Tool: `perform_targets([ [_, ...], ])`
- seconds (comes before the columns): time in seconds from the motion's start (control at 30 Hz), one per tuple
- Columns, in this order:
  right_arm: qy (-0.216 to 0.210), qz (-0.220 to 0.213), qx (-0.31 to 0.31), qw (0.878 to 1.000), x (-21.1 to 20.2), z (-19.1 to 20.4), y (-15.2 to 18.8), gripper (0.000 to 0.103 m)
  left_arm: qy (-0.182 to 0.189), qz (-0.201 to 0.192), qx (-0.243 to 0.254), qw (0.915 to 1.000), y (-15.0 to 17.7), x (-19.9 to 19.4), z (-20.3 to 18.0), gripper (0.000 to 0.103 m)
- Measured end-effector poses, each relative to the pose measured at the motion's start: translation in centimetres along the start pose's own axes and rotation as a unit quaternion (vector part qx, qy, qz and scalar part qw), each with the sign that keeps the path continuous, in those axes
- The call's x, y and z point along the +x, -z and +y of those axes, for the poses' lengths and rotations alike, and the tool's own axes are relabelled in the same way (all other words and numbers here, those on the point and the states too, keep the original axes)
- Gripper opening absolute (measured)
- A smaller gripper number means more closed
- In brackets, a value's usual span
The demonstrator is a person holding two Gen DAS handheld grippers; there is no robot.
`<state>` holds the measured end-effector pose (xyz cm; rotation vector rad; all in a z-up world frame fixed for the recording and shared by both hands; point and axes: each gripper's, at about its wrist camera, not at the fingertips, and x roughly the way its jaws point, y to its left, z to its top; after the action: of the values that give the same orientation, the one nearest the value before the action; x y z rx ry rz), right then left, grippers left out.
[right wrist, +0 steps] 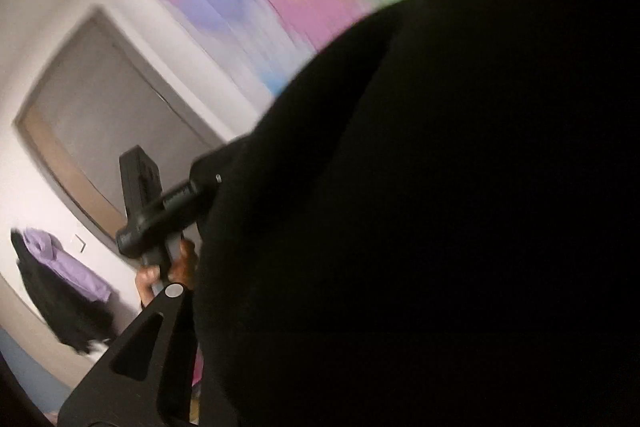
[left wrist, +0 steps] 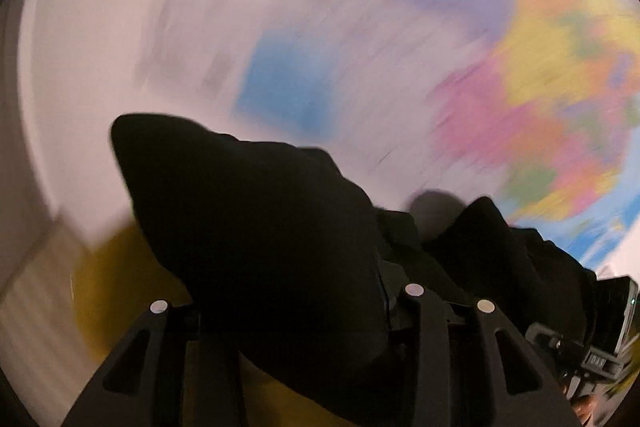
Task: Fold large clothes
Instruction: 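Carry the black coat bundle with both tools over the mustard clothes stack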
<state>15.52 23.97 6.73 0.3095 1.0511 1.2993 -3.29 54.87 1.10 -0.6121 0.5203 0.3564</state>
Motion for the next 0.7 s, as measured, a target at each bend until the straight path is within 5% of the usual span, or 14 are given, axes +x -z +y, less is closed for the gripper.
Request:
perform_targets([
  [0.07, -0.013, 0.006, 0.02, 1.0, 0.2, -1.4, 1.4, 0.035, 0.005, 0.002, -0.008, 1.0, 1.6, 0.5, 1.7, 0.045],
  [0.17, -0.021, -0.006, 0.018, 1.0, -2.4, -1.2, 2.0, 0.056, 0.008, -0.01, -0.006, 0.9999, 2.2, -0.5, 2.3, 0.048],
  [0.37, 0.006, -0.022, 0.029, 0.999, -7.3, -1.9, 2.6, 0.054, -0.032, -0.007, 0.022, 0.9992, 2.1, -1.3, 0.9, 0.055],
  [0.5, 0.008, -0.001, 0.046, 0.999, -7.4, -3.2, 2.2, 0.049, -0.075, -0.006, 0.037, 0.9965, 2.5, -1.7, -0.6, 0.059],
  [0.7, 0.045, 0.002, 0.014, 0.999, -8.7, -2.0, 2.2, 0.054, -0.127, -0.038, 0.076, 0.9883, 3.7, -5.0, -2.0, 0.068],
])
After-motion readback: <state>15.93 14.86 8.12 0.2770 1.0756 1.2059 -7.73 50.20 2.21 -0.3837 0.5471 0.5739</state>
